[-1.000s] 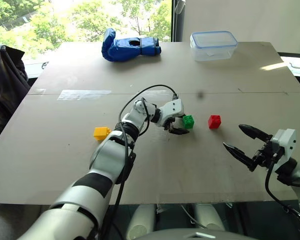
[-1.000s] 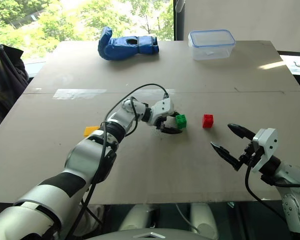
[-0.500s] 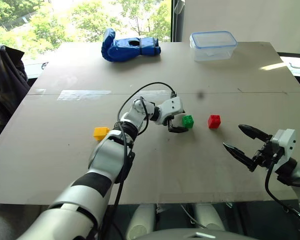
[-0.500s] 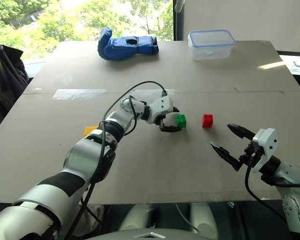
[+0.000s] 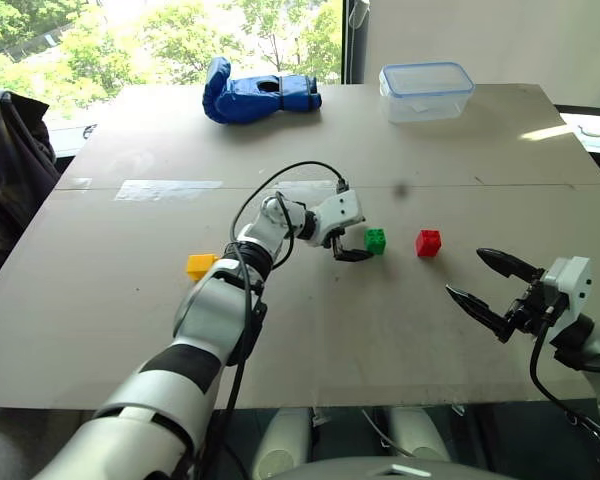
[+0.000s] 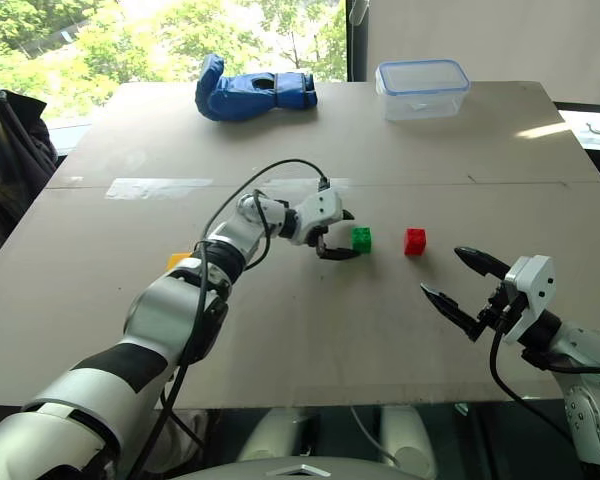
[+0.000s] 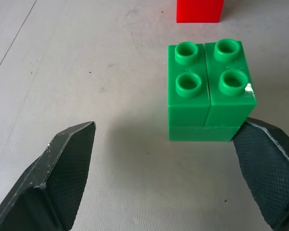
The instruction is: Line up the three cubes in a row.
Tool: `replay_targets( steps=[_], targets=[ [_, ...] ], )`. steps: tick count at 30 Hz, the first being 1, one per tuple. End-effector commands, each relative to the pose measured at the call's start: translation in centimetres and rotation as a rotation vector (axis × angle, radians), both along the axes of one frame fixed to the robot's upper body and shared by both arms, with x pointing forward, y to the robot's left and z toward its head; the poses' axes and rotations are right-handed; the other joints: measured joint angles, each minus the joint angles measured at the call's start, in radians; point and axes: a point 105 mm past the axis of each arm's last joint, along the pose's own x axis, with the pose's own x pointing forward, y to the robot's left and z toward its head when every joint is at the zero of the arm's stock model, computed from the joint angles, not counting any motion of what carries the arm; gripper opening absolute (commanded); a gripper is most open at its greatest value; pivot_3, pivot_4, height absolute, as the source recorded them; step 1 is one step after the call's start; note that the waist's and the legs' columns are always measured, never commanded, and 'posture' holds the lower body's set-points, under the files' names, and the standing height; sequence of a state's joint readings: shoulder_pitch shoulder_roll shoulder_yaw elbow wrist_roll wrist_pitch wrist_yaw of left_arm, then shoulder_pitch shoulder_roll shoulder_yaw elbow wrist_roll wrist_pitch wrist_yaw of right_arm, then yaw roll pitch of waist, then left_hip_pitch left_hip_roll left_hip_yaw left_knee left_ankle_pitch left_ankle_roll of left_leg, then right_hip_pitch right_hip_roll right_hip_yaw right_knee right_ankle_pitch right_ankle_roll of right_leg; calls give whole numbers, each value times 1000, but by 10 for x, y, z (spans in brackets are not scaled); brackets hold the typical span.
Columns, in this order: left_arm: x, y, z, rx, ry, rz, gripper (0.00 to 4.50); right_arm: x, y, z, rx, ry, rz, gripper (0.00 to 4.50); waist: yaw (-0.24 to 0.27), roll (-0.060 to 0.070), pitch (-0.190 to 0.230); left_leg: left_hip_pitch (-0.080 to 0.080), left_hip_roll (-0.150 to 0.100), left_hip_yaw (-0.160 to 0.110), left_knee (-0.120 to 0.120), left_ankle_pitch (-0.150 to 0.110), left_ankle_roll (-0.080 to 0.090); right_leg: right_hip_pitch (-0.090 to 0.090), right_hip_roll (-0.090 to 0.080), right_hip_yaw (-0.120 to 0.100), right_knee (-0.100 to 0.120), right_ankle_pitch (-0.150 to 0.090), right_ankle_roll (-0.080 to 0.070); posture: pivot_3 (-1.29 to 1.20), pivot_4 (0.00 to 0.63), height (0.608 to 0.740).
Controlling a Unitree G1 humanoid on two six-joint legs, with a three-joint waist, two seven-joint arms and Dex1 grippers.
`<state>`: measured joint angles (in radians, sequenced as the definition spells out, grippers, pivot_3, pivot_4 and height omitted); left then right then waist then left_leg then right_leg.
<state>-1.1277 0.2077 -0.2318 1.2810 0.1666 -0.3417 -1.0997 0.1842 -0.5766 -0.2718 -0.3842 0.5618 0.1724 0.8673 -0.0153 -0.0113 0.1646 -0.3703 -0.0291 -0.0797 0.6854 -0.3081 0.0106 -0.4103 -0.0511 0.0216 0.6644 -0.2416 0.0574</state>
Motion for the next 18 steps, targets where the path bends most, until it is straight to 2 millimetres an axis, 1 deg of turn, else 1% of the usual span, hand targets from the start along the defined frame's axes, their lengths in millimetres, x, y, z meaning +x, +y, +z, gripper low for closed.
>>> replay_targets(
  steps=[1,9,13,15,18],
  targets=[
    [4,8,4,19,-16,23,4468,-1,5,9,-10,-33,28,4500,0,0,0,0,0,0,0,0,0,0,0,0,0,0,0,0,150,740],
    [-2,10,-1,36,7,-26,4468,-1,6,9,-12,-30,38,4500,-1,0,0,0,0,0,0,0,0,0,0,0,0,0,0,0,150,740],
    [-7,17,-1,42,24,-67,4468,-1,7,9,-14,-25,44,4500,-1,0,0,0,0,0,0,0,0,0,0,0,0,0,0,0,150,740],
    [-8,21,3,27,19,-80,4468,-1,8,8,-13,-23,48,4500,-1,0,0,0,0,0,0,0,0,0,0,0,0,0,0,0,150,740],
    [-14,25,16,-33,18,-123,4468,-1,9,8,-11,-19,57,4500,-2,0,0,0,0,0,0,0,0,0,0,0,0,0,0,0,150,740]
  ],
)
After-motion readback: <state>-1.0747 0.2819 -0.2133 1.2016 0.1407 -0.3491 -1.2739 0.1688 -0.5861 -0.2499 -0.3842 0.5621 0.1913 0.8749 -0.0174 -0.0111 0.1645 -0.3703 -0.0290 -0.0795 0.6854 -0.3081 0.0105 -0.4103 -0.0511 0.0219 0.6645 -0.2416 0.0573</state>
